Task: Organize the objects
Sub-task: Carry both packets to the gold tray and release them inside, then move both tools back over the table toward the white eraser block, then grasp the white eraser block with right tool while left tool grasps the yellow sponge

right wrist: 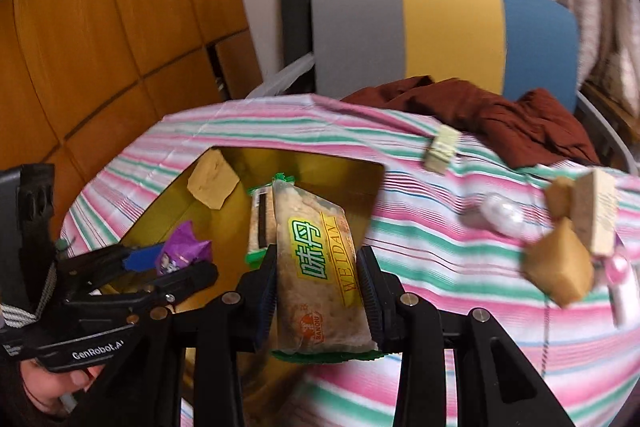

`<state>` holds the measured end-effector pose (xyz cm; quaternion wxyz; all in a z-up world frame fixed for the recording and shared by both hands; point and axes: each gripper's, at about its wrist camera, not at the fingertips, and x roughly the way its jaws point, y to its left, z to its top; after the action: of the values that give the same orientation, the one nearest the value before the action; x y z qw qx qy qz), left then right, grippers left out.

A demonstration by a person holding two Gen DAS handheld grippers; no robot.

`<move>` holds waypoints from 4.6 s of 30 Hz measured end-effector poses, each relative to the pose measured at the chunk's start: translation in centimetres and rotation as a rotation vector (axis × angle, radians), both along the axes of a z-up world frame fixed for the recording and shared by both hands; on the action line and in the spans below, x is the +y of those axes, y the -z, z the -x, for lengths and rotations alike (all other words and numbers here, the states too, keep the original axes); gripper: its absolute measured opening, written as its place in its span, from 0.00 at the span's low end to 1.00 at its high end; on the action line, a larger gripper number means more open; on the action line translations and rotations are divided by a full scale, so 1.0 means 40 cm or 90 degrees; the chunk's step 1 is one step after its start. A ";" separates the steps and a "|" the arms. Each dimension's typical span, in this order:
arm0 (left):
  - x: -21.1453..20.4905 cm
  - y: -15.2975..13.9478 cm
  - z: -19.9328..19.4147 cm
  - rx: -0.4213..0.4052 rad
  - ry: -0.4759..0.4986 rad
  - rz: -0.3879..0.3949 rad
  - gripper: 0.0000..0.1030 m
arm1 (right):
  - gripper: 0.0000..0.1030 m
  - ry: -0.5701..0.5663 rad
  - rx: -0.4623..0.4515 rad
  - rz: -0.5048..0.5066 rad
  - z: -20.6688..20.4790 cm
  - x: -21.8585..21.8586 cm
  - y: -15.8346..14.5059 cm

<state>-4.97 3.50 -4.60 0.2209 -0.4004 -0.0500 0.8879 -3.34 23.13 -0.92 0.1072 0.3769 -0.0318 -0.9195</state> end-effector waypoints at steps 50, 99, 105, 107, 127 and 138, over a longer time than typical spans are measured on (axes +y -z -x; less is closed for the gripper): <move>0.043 -0.015 -0.012 -0.022 -0.035 -0.035 0.63 | 0.76 0.147 0.008 0.079 -0.039 0.107 0.044; 0.515 0.031 -0.200 -0.084 0.268 0.084 0.63 | 0.76 0.397 -0.043 -0.094 -0.099 0.880 0.172; 0.549 0.039 -0.184 -0.085 0.276 0.098 0.63 | 0.67 0.373 -0.089 -0.069 -0.075 0.903 0.225; 0.569 0.041 -0.175 -0.086 0.280 0.101 0.63 | 0.63 0.375 -0.081 -0.065 -0.083 0.903 0.224; 0.814 0.011 0.056 -0.041 0.273 0.103 0.64 | 0.62 0.424 -0.032 -0.053 -0.186 0.848 0.234; 0.859 0.034 -0.064 -0.095 0.467 0.010 0.64 | 0.63 0.425 -0.022 -0.041 -0.190 0.855 0.239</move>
<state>-2.41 37.87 -5.95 0.5167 -0.4568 0.0876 0.7188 4.26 57.35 -10.47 -0.2126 0.3642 -0.1264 -0.8979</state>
